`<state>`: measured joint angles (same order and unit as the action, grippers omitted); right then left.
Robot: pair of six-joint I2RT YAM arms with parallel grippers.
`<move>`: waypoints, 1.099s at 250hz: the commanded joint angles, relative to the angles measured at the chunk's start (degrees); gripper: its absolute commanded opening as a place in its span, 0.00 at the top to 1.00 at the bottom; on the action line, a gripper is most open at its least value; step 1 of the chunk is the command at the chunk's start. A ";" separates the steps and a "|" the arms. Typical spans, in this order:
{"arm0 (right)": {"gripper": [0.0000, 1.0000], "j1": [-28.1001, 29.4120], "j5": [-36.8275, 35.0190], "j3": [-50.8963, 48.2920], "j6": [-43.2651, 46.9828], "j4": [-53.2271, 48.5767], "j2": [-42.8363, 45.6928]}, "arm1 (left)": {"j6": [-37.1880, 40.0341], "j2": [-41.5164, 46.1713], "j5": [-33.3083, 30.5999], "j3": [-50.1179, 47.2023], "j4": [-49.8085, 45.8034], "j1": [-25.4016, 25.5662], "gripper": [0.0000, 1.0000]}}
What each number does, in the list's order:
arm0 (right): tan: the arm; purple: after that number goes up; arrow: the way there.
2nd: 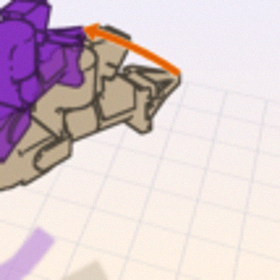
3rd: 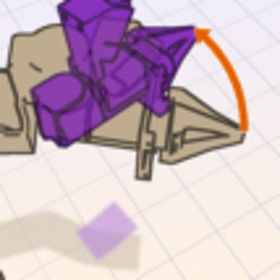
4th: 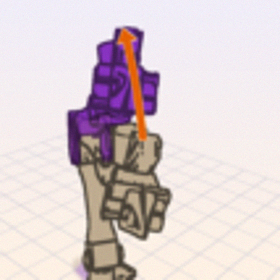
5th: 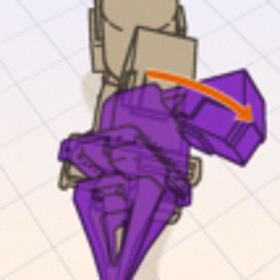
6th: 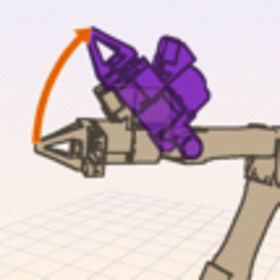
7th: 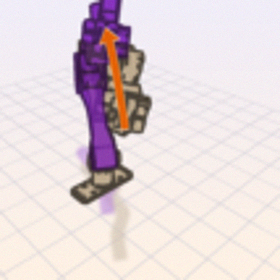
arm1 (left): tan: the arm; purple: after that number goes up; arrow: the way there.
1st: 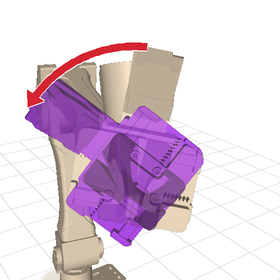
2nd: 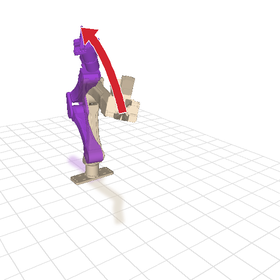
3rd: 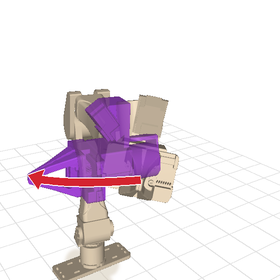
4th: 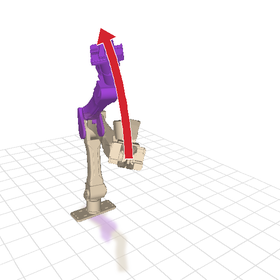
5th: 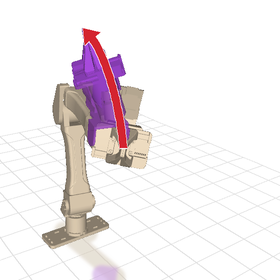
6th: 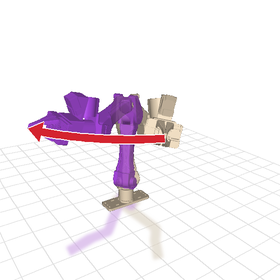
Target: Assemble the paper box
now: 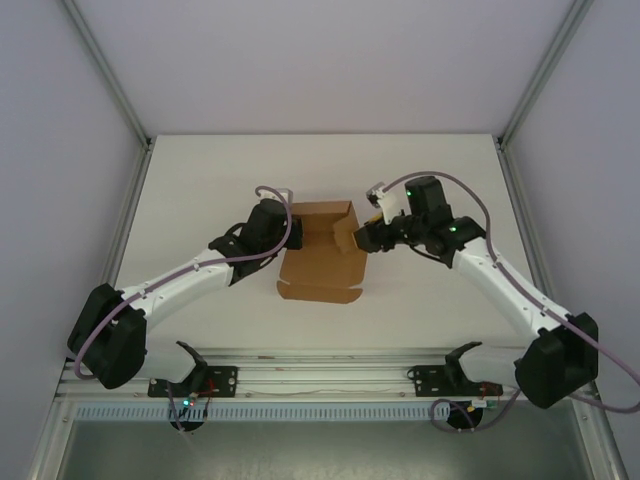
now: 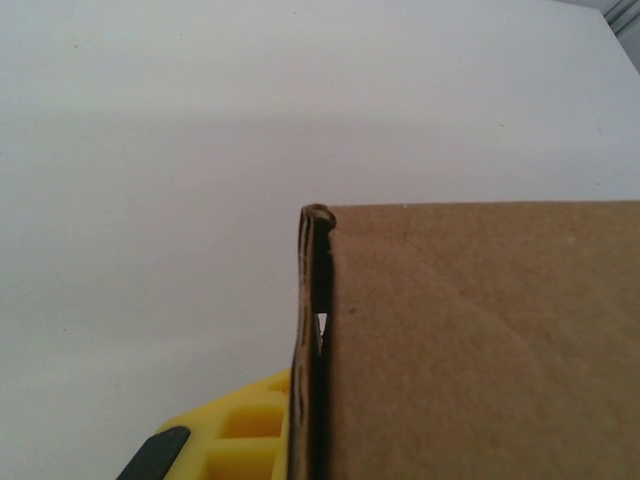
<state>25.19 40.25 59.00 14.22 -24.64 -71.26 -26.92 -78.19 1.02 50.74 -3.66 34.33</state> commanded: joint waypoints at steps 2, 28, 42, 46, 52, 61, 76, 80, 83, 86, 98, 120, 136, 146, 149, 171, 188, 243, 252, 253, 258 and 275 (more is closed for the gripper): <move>0.49 1.03 -6.21 1.78 -3.62 6.31 -1.06 | 0.35 -0.56 -0.94 2.13 -1.60 -0.58 1.00; 0.47 2.99 -11.41 1.81 -5.03 8.18 -1.71 | -0.37 -0.78 -2.72 2.58 -2.87 -0.60 1.00; 0.42 4.36 -14.33 2.08 -5.33 8.41 -1.95 | -0.51 -1.06 -3.25 3.16 -3.69 -0.58 1.00; 0.41 4.81 -15.11 2.18 -5.36 8.30 -1.99 | -0.55 -1.13 -3.49 3.26 -3.88 -0.60 1.00; 0.39 5.46 -16.20 2.30 -5.14 8.22 -2.02 | -0.71 -1.25 -3.75 3.47 -4.31 -0.58 1.00; 0.37 6.27 -17.60 2.34 -4.88 8.15 -2.04 | -0.71 -1.42 -3.82 3.74 -4.73 -0.58 1.00; 0.35 7.03 -18.75 2.32 -5.05 8.70 -2.07 | -0.59 -1.44 -3.68 3.86 -4.78 -0.58 1.00; 0.35 7.06 -18.82 2.39 -5.28 8.89 -2.19 | -0.59 -1.44 -3.63 3.84 -4.70 -0.59 1.00; 0.35 7.13 -18.84 2.39 -5.53 9.00 -2.27 | -0.59 -1.44 -3.50 3.85 -4.65 -0.47 1.00; 0.35 7.13 -18.96 2.43 -5.78 9.12 -2.42 | -0.57 -1.44 -3.40 3.80 -4.55 -0.56 1.00; 0.39 7.08 -18.95 2.79 -6.21 9.09 -3.03 | -0.60 -1.43 -3.22 3.76 -4.34 -0.58 1.00; 0.41 7.23 -19.68 3.45 -6.56 8.90 -4.26 | -0.84 -1.52 -3.13 3.92 -4.42 -0.57 1.00; 0.40 7.29 -19.95 3.81 -6.95 8.99 -5.16 | -1.02 -1.60 -2.87 3.92 -4.21 -0.57 1.00; 0.40 7.38 -20.12 3.92 -7.51 9.62 -5.76 | -1.21 -1.70 -2.79 4.09 -4.11 -0.55 1.00; 0.40 7.38 -20.28 3.93 -7.86 9.88 -5.93 | -1.21 -1.78 -2.61 4.11 -4.08 -0.52 1.00; 0.44 7.59 -21.71 4.46 -9.26 11.07 -7.37 | -1.21 -2.05 -2.15 4.50 -4.16 -0.49 1.00; 0.61 7.93 -24.42 5.04 -10.19 10.95 -8.39 | -1.28 -2.14 -2.32 4.80 -4.59 -0.49 1.00; 0.88 11.14 -49.03 8.42 -12.96 6.60 -14.43 | -3.69 -2.49 -3.33 7.40 -8.23 -0.31 1.00; 0.93 11.53 -54.20 9.51 -14.12 4.84 -16.08 | -4.37 -2.58 -3.77 8.07 -9.47 -0.32 1.00; 0.93 11.54 -54.65 9.62 -14.21 4.63 -16.27 | -4.37 -2.62 -3.93 8.11 -9.63 -0.32 1.00; 0.96 11.60 -56.44 10.24 -14.76 3.64 -17.15 | -4.43 -2.68 -4.30 8.41 -10.26 -0.36 1.00; 1.00 11.68 -60.64 11.33 -17.18 1.92 -19.26 | -7.24 -2.75 -5.39 9.22 -12.15 -0.31 1.00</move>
<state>37.30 -1.15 68.10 2.00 -16.69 -86.43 -29.71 -81.38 -2.68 56.60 -12.29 33.65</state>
